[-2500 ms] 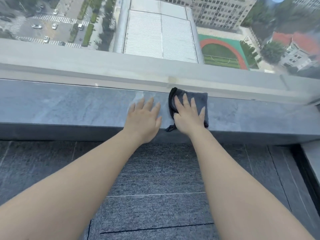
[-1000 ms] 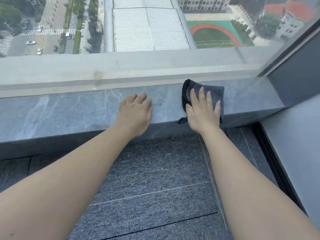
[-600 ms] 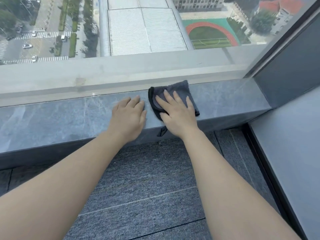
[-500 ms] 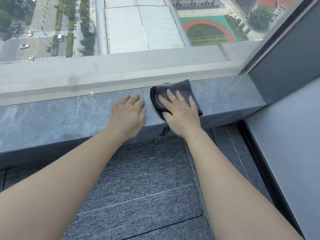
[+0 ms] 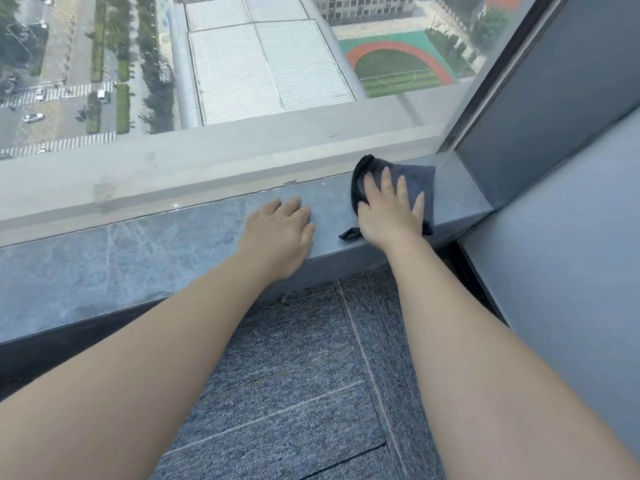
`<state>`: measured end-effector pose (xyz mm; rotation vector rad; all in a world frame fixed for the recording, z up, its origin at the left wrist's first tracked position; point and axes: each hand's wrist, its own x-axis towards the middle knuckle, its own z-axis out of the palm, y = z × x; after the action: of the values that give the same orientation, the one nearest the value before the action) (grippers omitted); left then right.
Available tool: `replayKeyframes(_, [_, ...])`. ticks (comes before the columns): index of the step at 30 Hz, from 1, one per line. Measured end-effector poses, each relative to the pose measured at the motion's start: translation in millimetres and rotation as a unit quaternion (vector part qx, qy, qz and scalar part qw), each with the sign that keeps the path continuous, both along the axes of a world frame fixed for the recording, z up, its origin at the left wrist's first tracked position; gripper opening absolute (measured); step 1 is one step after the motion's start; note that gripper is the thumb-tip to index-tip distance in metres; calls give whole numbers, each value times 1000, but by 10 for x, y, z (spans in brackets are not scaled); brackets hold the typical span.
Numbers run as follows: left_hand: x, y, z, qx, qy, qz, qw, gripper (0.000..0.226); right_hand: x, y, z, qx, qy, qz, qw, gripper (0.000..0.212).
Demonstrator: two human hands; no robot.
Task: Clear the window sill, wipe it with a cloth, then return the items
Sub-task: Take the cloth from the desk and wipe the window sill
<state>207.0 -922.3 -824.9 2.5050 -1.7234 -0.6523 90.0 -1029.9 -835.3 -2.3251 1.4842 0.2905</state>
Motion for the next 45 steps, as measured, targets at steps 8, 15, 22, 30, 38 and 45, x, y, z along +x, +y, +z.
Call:
replayKeyframes(8, [-126, -209, -81, -37, -3, -2, 999, 57, -137, 46, -35, 7, -75, 84, 994, 54])
replayKeyframes(15, [-391, -469, -41, -21, 3, -43, 999, 46, -508, -241, -71, -21, -14, -41, 999, 53])
replayKeyframes(22, [-315, -588, 14, -1, 5, -78, 997, 43, -586, -568, -86, -33, -7, -95, 995, 54])
replayKeyframes(30, [-305, -634, 20, 20, -11, -94, 995, 46, -489, -827, -90, -52, -20, -108, 993, 55])
replayKeyframes(38, [-278, -612, -3, 17, -7, -106, 994, 48, -432, -802, -56, -44, -19, -112, 993, 54])
replayKeyframes(45, [-274, -569, 0, -12, 46, -88, 995, 47, -186, -269, -90, -45, -52, 8, 998, 53])
